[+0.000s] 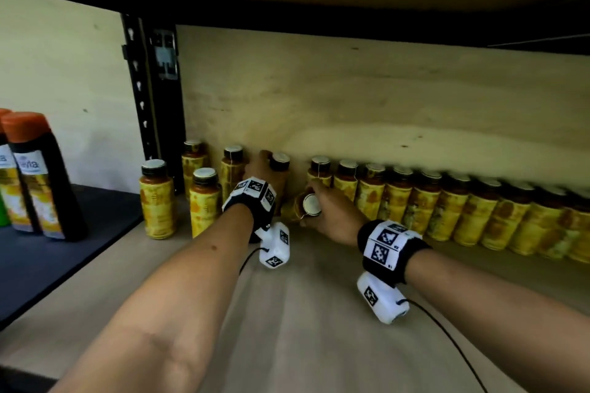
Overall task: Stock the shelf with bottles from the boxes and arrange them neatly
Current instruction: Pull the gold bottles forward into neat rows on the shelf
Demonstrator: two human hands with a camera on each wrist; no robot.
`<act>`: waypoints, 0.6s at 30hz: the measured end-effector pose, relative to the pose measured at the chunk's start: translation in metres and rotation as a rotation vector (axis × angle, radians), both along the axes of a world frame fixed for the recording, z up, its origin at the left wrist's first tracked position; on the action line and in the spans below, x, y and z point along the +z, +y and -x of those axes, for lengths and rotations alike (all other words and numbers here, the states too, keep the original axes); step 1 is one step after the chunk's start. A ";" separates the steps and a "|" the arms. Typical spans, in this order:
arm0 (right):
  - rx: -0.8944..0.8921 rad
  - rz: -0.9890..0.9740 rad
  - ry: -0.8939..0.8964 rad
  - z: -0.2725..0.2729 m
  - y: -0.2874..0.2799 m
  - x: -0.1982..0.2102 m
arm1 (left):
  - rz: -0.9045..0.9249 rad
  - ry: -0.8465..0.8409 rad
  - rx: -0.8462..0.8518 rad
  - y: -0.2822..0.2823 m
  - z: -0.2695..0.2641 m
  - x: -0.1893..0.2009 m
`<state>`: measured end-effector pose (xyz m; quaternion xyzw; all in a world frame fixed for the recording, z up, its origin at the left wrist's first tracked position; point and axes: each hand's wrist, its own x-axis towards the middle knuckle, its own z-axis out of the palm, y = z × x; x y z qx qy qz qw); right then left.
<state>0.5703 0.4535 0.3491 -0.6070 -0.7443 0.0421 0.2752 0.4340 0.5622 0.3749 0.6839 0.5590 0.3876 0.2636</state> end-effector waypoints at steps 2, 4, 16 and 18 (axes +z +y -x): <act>-0.025 0.015 0.185 -0.010 -0.011 0.005 | -0.061 0.113 -0.092 -0.016 0.001 0.001; -0.047 0.015 0.343 -0.016 -0.022 0.012 | -0.095 0.180 -0.206 -0.034 0.006 0.002; 0.114 0.260 0.397 0.034 -0.056 0.022 | 0.080 -0.109 -0.316 -0.125 0.105 -0.018; 0.178 0.278 0.375 0.062 -0.055 0.025 | 0.059 -0.128 -0.228 -0.130 0.134 -0.018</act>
